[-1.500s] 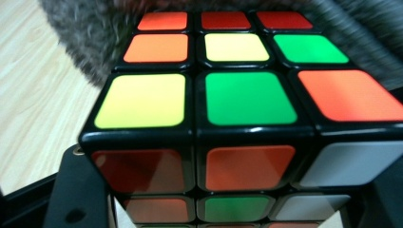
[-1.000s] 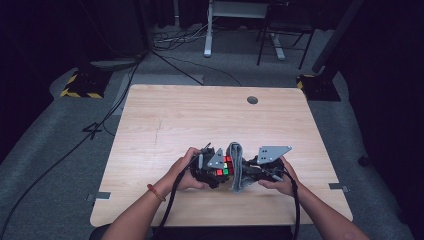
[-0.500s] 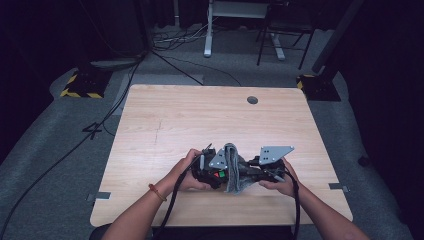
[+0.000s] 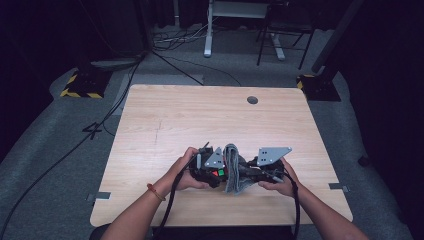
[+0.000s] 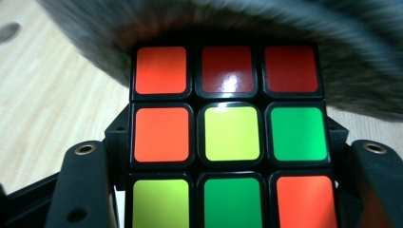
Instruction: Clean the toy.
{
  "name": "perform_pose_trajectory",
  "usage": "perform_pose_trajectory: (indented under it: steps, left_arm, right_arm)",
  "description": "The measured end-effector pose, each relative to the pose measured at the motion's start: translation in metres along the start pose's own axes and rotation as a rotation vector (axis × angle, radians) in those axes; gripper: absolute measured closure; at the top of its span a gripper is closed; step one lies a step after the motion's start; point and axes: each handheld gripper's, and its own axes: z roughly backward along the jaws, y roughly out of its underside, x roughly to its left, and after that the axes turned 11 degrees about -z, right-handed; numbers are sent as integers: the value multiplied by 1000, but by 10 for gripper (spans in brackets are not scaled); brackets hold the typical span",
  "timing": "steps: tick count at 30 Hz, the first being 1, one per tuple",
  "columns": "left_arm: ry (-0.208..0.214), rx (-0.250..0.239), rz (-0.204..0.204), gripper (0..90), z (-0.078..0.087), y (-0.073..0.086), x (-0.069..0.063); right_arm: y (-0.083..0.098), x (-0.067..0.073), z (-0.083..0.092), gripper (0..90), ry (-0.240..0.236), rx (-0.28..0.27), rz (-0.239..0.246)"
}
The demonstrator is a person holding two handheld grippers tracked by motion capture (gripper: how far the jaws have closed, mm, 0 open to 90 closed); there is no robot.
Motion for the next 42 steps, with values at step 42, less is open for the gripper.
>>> perform_pose_trajectory:
  steps: [42]
  left_arm:
    - [-13,-62,-17,330,1,-4,-5]
  right_arm:
    - [18,-29,-14,743,-42,75,-112]
